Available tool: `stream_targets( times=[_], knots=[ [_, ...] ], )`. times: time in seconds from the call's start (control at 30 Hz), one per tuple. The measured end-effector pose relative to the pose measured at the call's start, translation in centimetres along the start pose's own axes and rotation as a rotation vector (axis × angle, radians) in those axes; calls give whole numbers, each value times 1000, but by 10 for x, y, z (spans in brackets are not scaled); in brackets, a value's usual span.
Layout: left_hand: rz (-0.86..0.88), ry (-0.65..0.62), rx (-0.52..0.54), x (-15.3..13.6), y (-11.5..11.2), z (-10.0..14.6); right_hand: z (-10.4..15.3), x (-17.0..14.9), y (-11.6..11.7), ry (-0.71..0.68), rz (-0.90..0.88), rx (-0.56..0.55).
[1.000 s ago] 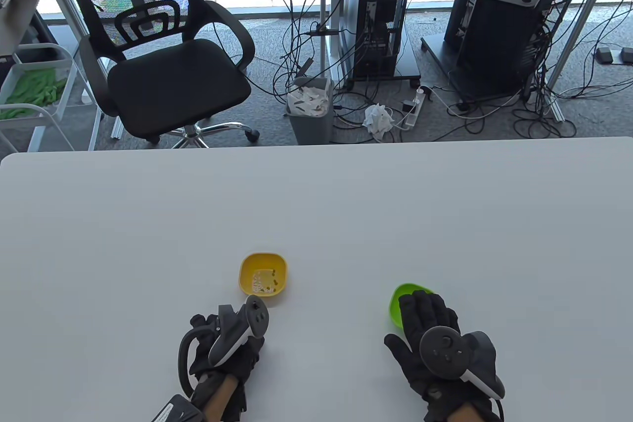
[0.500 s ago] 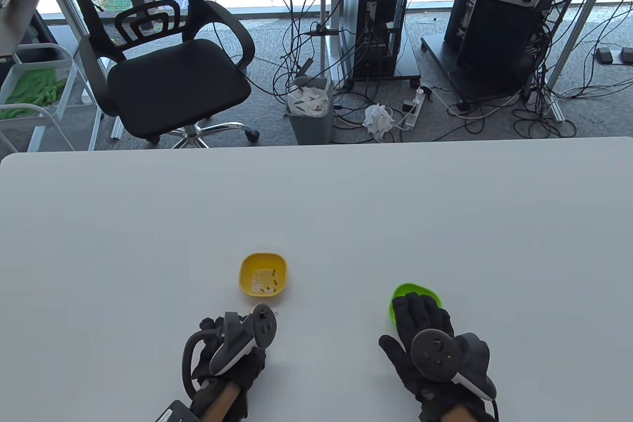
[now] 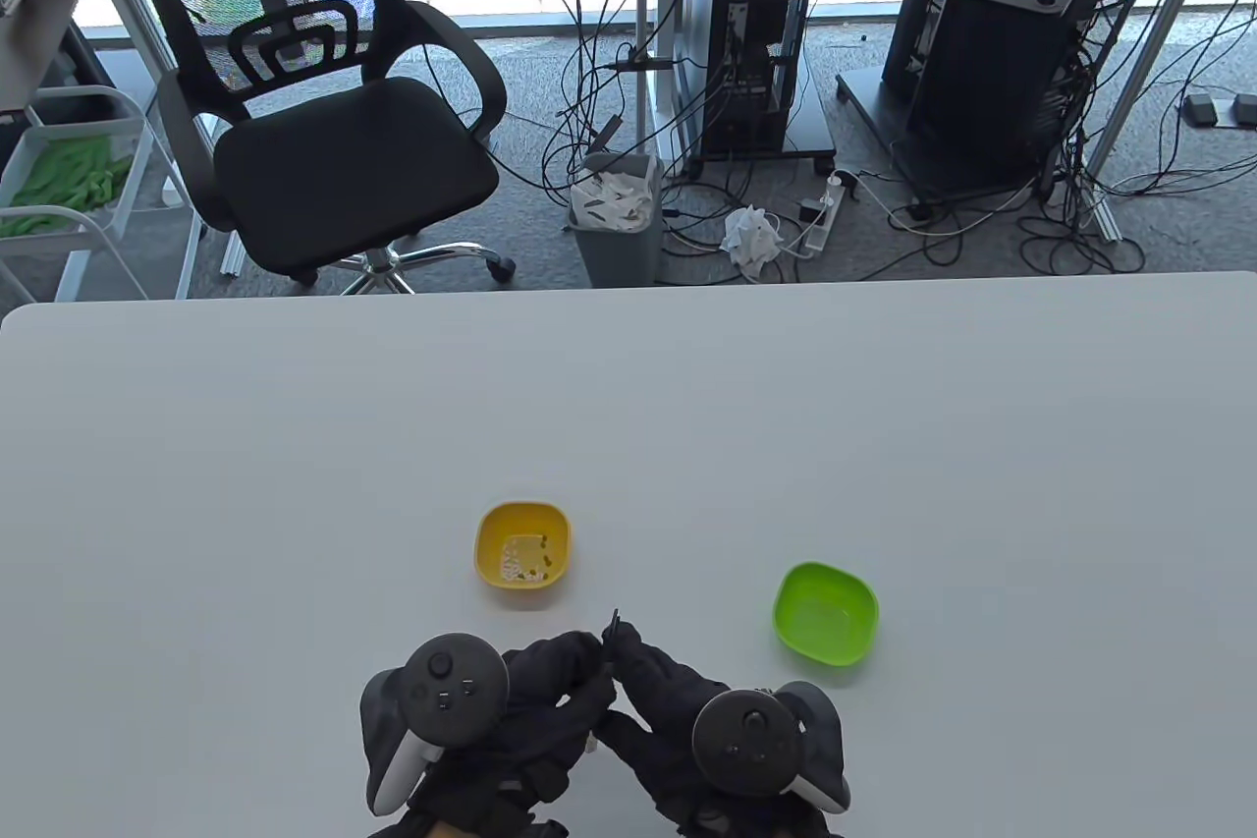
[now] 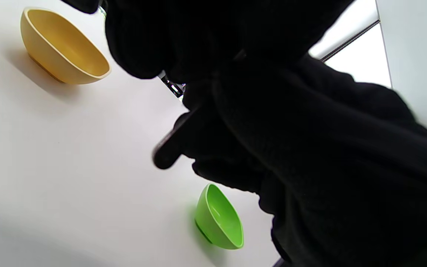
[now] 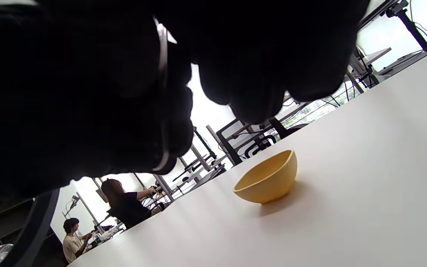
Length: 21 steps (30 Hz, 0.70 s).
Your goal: Pick mung beans with tweezers into small dish
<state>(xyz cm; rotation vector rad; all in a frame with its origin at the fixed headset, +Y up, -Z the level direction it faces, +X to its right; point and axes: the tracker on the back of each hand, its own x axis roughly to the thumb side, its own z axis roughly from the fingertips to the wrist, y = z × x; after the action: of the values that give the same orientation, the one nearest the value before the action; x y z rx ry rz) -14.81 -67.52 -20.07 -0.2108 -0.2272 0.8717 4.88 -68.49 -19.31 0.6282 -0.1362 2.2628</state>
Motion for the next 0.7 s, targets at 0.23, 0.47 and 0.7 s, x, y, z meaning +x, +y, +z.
stream_targets(
  times=[0.23, 0.47, 0.7],
  knots=[
    [31, -14, -41, -4, -3, -3, 2, -6, -8, 13, 36, -104],
    [-321, 62, 46, -20, 20, -14, 11, -25, -35, 115, 221, -39],
    [-546, 121, -77, -74, 45, -72, 20, -48, -53, 209, 295, -44]
  ],
)
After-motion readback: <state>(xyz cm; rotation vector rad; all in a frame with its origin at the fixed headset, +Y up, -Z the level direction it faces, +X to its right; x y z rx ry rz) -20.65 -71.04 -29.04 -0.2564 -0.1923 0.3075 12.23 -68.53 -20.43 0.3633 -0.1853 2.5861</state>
